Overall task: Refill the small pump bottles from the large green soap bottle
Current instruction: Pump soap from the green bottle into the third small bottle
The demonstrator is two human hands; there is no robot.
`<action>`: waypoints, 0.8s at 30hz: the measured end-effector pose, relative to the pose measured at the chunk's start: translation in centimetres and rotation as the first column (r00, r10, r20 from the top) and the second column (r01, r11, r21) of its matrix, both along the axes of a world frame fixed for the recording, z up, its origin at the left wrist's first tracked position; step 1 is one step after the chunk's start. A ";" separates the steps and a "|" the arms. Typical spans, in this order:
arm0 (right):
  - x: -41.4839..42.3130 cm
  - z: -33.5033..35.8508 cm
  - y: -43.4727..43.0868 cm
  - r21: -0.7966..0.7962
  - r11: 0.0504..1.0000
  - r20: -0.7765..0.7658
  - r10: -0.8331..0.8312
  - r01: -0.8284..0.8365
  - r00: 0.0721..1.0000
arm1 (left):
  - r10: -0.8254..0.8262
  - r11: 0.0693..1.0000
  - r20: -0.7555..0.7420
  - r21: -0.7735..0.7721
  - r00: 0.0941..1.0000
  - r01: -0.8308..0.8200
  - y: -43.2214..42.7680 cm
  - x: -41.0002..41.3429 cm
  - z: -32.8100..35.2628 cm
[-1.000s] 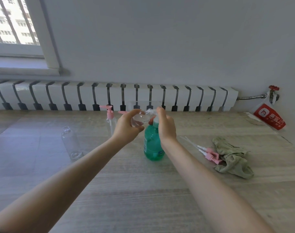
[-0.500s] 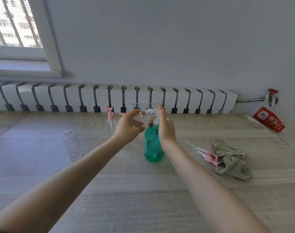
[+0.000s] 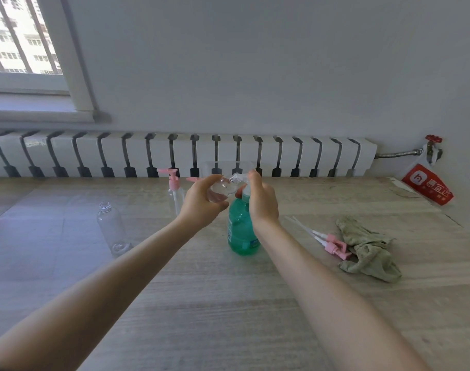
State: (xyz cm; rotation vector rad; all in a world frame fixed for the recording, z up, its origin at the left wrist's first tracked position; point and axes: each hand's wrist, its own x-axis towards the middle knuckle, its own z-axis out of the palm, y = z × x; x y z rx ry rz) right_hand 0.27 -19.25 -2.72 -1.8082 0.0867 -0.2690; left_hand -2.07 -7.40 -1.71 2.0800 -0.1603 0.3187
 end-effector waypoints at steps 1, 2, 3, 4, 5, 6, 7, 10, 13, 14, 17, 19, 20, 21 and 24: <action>0.0 0.0 0.0 0.001 1.000 0.000 0.001 -0.001 1.000 | 0.003 1.000 0.000 0.001 1.000 -0.003 -0.1 0.0 0.0; 0.1 0.0 0.0 0.002 1.000 0.000 0.002 -0.002 1.000 | 0.005 1.000 0.001 -0.002 1.000 -0.005 -0.1 0.0 0.0; 0.1 0.0 0.0 0.001 1.000 -0.003 0.002 -0.002 1.000 | 0.004 1.000 0.002 -0.005 1.000 -0.004 -0.2 0.0 0.0; 0.1 -0.1 0.0 -0.001 1.000 -0.005 0.002 -0.002 1.000 | 0.002 1.000 0.004 -0.008 1.000 -0.002 -0.1 0.0 -0.1; 0.2 -0.1 0.0 -0.002 1.000 -0.006 0.002 -0.002 1.000 | -0.001 1.000 0.006 -0.006 1.000 0.001 -0.1 0.0 -0.1; 0.2 -0.1 0.0 -0.003 1.000 -0.007 0.002 -0.002 1.000 | -0.002 1.000 0.006 -0.003 1.000 0.002 0.0 0.1 -0.1; 0.3 0.0 0.1 -0.003 1.000 -0.008 0.004 -0.005 1.000 | -0.002 1.000 0.006 -0.001 1.000 0.002 0.1 0.1 -0.2; 0.3 -0.1 0.1 0.006 1.000 -0.011 0.014 -0.014 1.000 | -0.010 1.000 0.007 -0.007 1.000 0.010 0.2 0.1 -0.1; 0.3 -0.1 0.0 0.029 0.999 -0.013 0.019 -0.019 1.000 | -0.019 1.000 0.001 -0.017 1.000 0.019 0.2 -0.1 -0.1; 0.2 -0.1 -0.1 0.041 0.999 -0.011 0.026 -0.026 1.000 | -0.020 1.000 -0.001 -0.019 1.000 0.020 0.2 -0.1 0.0; 0.0 0.0 -0.2 0.082 0.994 -0.016 0.068 -0.067 0.998 | -0.015 0.999 -0.007 -0.030 1.000 0.014 0.1 -0.1 0.2; -0.1 0.1 -0.3 0.087 0.993 -0.015 0.080 -0.078 0.997 | -0.015 0.999 -0.011 -0.029 1.000 0.015 0.0 -0.2 0.4; -0.2 0.2 -0.4 0.083 0.993 -0.007 0.088 -0.087 0.996 | -0.018 0.999 -0.012 -0.030 1.000 0.018 -0.1 -0.2 0.5; -0.3 0.2 -0.4 0.079 0.992 -0.001 0.099 -0.098 0.995 | -0.022 0.999 -0.014 -0.035 1.000 0.021 -0.1 -0.2 0.6; -0.4 0.3 -0.5 0.081 0.990 -0.004 0.114 -0.113 0.993 | -0.026 0.999 -0.019 -0.034 0.999 0.025 0.1 -0.2 0.6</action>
